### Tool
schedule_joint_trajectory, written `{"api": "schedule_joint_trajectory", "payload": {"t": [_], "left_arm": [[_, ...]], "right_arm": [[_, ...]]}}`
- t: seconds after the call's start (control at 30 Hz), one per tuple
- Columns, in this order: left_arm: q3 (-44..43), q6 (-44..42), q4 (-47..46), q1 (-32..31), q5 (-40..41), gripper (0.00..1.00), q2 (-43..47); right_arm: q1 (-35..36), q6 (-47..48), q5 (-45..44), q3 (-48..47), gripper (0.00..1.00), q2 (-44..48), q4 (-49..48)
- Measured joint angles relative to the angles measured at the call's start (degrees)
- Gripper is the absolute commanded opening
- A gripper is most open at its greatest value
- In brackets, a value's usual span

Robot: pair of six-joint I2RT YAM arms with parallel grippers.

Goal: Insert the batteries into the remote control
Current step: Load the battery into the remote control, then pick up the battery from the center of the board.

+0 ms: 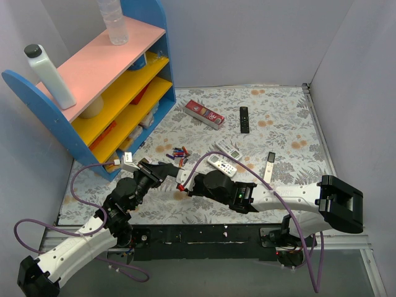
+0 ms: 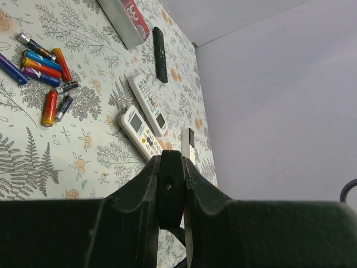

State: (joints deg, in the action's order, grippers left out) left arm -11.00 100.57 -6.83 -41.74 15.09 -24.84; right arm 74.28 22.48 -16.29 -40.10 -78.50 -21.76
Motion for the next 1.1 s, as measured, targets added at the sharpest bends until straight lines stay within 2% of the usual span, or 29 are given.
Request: {"api": "schedule_joint_trajectory", "payload": {"t": [0.17, 0.23, 0.33, 0.4, 0.43, 0.57, 0.63, 0.7, 0.93, 1.1], "left_arm": [[-0.5, 0.3, 0.9, 0.0, 0.1, 0.00, -0.1], [-0.9, 0.1, 1.4, 0.0, 0.1, 0.00, -0.3], [-1.1, -0.2, 1.7, -0.1, -0.1, 0.00, -0.7], [-1.1, -0.2, 1.7, -0.2, -0.3, 0.00, -0.8], [-1.1, -0.4, 1.5, -0.2, -0.2, 0.00, -0.7], [-0.6, -1.3, 0.5, -0.2, 0.0, 0.00, 0.3], [-0.1, -1.9, 0.6, -0.2, 0.2, 0.00, 1.0], [0.5, -2.3, 1.2, -0.2, 0.3, 0.00, 2.0], [1.3, -2.9, 6.0, -0.2, 1.4, 0.00, 4.2], [1.3, -2.0, 11.9, -0.2, 3.3, 0.00, 4.2]], "right_arm": [[0.1, -0.6, -0.1, 0.0, 0.25, 0.0, 0.3], [0.1, -1.4, 0.0, 0.0, 0.41, 0.0, 0.5], [0.2, -3.0, 1.0, 0.0, 0.50, 0.5, 1.7], [0.2, -4.1, 1.9, -0.5, 0.58, 1.2, 3.6], [0.3, -4.7, 2.2, -0.9, 0.66, 1.6, 4.7], [0.4, -7.6, 2.8, -2.2, 0.78, 3.8, 8.0], [0.3, -9.2, 3.0, -2.7, 0.91, 5.1, 9.3], [-0.3, -12.2, 2.9, -3.3, 0.98, 6.5, 10.5], [-7.8, -22.2, 3.3, -3.8, 0.95, 11.3, 13.7], [-16.1, -27.8, 4.7, -8.7, 0.93, 7.5, 18.7]]}}
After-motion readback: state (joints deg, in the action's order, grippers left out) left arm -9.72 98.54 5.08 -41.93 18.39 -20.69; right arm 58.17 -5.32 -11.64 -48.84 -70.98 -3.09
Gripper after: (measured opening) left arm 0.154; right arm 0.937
